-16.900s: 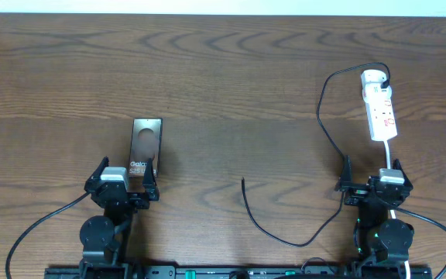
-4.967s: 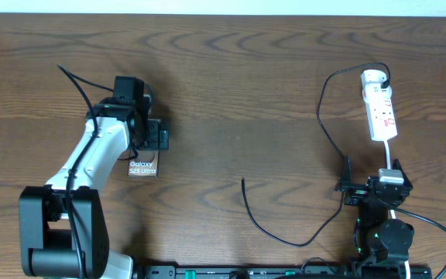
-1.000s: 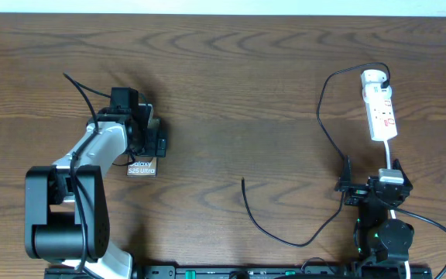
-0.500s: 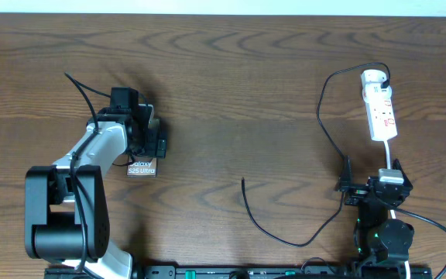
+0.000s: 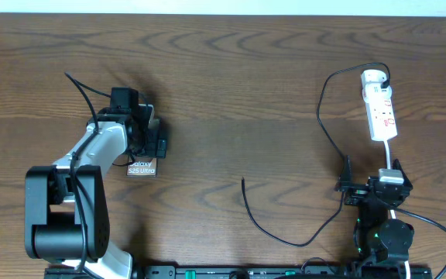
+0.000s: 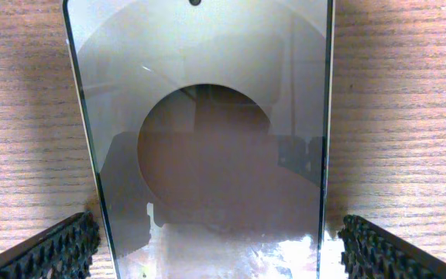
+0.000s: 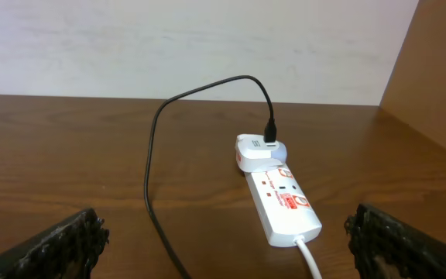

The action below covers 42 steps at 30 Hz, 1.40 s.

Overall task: Plug charger to phone and switch on socket
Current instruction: 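Close the left gripper on the phone's long edges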

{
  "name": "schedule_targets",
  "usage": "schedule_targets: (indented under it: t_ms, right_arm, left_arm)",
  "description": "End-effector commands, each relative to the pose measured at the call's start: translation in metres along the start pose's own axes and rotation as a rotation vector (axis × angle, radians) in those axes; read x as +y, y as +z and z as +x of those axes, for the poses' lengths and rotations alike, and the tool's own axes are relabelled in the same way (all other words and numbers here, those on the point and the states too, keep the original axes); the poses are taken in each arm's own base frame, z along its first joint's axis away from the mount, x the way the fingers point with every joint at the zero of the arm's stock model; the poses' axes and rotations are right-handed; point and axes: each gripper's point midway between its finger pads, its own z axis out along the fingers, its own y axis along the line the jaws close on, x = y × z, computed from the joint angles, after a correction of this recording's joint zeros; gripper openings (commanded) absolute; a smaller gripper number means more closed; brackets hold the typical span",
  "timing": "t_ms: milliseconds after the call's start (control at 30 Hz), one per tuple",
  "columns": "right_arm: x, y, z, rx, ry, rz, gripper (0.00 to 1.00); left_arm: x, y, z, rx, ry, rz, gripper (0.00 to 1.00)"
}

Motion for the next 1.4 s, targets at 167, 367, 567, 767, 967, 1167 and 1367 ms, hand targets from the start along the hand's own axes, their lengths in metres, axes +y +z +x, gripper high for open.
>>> schedule_targets:
  t_ms: [167,367,567,767,967,1167,1367]
  right_arm:
    - [0.001,0.0,0.0,-0.001,-0.009,-0.001,0.99]
    - [0.001,0.0,0.0,-0.001,-0.009,-0.001,0.99]
    - [0.001,0.0,0.0,-0.001,-0.009,-0.001,0.99]
    - [0.001,0.0,0.0,-0.001,-0.009,-0.001,0.99]
    - [0.001,0.0,0.0,-0.001,-0.009,-0.001,0.99]
    - [0.001,0.0,0.0,-0.001,-0.009,-0.001,0.99]
    - [0.001,0.0,0.0,-0.001,-0.009,-0.001,0.99]
  left_arm:
    - [0.0,0.017,0.033,0.101,-0.038,-0.005,0.98]
    - [0.0,0.017,0.035,0.108,-0.041,-0.005,0.98]
    - [0.001,0.018,0.037,0.114,-0.042,-0.012,0.98]
    - [0.001,0.018,0.039,0.119,-0.042,-0.011,0.98]
    - [0.001,0.018,0.039,0.119,-0.042,-0.011,0.98]
    - [0.0,0.018,0.04,0.122,-0.042,-0.011,0.99]
    - [0.001,0.018,0.04,0.122,-0.042,-0.011,0.98]
